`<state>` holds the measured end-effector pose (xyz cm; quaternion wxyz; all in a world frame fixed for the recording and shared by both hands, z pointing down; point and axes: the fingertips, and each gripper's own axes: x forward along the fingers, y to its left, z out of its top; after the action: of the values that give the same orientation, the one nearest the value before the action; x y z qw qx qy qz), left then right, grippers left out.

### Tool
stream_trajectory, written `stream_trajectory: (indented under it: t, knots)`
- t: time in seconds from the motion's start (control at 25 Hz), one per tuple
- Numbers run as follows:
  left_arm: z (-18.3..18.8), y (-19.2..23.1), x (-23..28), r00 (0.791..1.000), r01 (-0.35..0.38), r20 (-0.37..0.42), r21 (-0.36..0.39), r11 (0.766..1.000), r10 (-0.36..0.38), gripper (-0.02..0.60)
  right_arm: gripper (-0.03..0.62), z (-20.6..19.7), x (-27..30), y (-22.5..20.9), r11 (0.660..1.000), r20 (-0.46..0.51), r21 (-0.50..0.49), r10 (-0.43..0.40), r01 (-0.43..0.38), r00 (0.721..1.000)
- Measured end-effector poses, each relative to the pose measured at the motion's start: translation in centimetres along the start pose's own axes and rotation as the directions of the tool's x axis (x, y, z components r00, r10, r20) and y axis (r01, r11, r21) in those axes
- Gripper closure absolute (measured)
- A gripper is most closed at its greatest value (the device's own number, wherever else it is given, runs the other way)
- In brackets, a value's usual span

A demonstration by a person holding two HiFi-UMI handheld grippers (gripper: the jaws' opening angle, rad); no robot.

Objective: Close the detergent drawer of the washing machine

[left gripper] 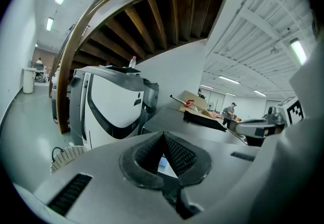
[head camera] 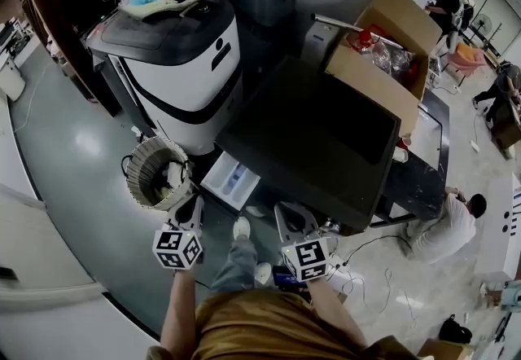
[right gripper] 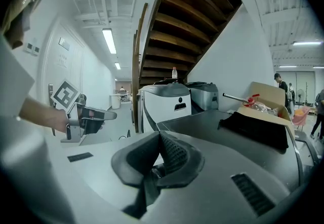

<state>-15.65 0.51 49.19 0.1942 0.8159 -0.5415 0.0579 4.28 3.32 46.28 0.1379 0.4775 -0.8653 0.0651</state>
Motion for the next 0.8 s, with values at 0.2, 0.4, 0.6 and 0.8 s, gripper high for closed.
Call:
stream_trajectory:
  t: [0.2,0.4,0.6,0.8]
  knots:
    - [-1.8,0.8,1.0,0.999,-0.009,-0.041,-0.005,1.000,0.008,0.557,0.582,-1.1,1.5,0.1,1.000,-0.023,0.004,0.022,-0.022,0.999]
    - [-4.3,1.4,1.3,0.996,-0.018,-0.086,-0.026,0.999,0.015,0.557,0.582,-2.1,2.0,0.3,0.999,-0.059,0.011,0.036,-0.036,0.998]
    - [-6.7,1.7,2.2,0.991,-0.019,-0.131,-0.034,0.999,0.015,0.557,0.582,-3.4,2.0,-0.1,0.999,-0.088,0.013,0.031,-0.030,0.996]
    - [-8.1,2.3,3.3,0.987,-0.026,-0.162,-0.036,0.999,0.020,0.557,0.582,-4.4,2.2,-0.3,0.999,-0.126,0.023,0.038,-0.035,0.991]
